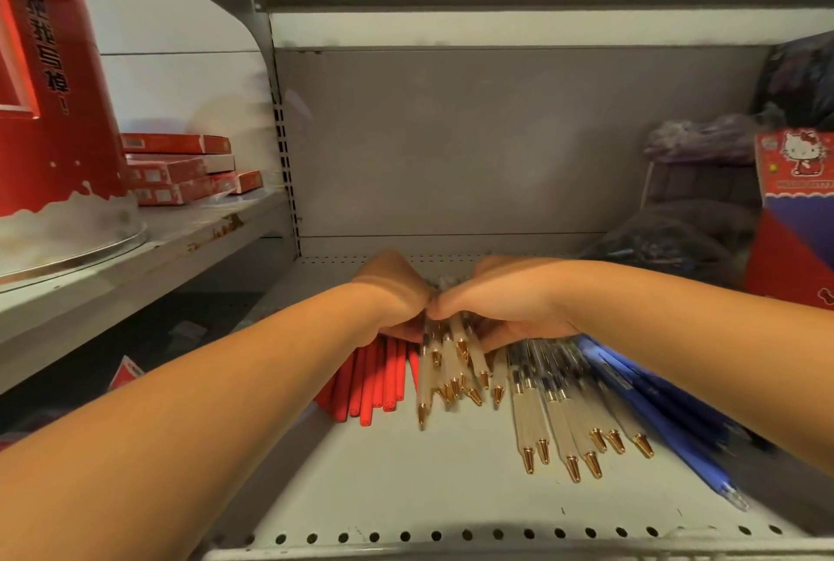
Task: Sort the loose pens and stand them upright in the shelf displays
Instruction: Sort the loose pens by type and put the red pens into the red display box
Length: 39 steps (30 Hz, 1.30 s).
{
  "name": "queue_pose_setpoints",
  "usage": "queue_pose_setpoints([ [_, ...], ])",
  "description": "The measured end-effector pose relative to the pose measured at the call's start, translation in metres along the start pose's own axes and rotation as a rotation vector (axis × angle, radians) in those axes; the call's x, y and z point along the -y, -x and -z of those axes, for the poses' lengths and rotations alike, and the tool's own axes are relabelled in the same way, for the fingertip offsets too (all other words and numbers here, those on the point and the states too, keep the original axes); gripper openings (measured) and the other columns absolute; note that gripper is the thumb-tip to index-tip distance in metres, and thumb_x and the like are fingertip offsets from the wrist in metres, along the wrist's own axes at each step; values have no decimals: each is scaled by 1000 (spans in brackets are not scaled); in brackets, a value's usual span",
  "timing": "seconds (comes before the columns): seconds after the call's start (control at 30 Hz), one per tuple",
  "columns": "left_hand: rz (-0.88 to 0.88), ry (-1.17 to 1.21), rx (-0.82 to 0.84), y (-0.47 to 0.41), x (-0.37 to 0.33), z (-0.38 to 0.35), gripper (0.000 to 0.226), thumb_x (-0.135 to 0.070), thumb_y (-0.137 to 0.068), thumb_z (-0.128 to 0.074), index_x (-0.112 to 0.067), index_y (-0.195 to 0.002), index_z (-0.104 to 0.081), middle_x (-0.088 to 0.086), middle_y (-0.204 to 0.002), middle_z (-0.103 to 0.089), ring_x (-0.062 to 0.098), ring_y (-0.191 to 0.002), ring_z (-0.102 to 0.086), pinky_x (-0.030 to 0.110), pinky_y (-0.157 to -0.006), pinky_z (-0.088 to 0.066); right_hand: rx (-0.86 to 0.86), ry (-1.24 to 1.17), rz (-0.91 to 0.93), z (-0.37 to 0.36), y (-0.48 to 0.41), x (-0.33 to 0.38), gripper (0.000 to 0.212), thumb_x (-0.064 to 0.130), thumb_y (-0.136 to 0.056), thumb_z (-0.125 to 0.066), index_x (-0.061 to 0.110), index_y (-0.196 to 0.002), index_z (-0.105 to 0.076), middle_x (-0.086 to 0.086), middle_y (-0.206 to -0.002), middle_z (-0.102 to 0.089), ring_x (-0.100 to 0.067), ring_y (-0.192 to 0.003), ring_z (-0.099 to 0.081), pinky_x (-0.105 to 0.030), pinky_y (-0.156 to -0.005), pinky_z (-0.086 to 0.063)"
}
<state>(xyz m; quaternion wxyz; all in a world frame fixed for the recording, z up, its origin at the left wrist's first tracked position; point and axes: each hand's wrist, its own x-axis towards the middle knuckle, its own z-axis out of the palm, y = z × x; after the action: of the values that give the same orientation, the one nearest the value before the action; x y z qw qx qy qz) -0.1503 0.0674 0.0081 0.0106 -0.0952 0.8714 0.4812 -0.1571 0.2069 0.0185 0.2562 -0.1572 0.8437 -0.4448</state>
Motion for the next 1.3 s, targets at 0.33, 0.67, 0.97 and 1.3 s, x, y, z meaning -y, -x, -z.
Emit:
queue_pose_setpoints([
  [0.33, -84, 19, -62, -8, 4, 8, 15, -4, -84, -75, -2, -89, -61, 9, -77, -68, 26, -75, -75, 40, -75, -62, -183, 610, 90, 24, -6, -7, 16, 25, -91, -66, 9, -94, -71, 0, -67, -66, -9, -51, -56, -20, -49, -46],
  [0.67, -138, -56, -101, -21, 10, 14, 20, -8, -78, -81, -1, -89, -67, 16, -92, -73, 25, -80, -75, 40, -83, -60, -418, 582, -9, 87, -74, -10, 23, 31, -92, -65, 8, -93, -65, -9, -88, -71, -17, -67, -65, -27, -58, -54],
  [0.97, -81, -73, -52, -26, 21, 20, 12, 0, -81, -77, -6, -81, -66, 4, -66, -70, 19, -60, -74, 29, -64, -62, -97, 821, -187, 41, -121, 9, 72, 70, -93, -33, 18, -141, -46, -12, -150, -42, -32, -136, -41, -48, -109, -32],
  [1.3, -15, 7, 96, -22, 18, 30, 12, 7, -82, -71, -3, -88, -68, 2, -61, -72, 18, -67, -75, 21, -59, -59, 72, 932, -158, 18, -146, 37, 30, 50, -94, -54, 21, -86, -58, 0, -82, -58, -11, -70, -57, -25, -52, -43],
])
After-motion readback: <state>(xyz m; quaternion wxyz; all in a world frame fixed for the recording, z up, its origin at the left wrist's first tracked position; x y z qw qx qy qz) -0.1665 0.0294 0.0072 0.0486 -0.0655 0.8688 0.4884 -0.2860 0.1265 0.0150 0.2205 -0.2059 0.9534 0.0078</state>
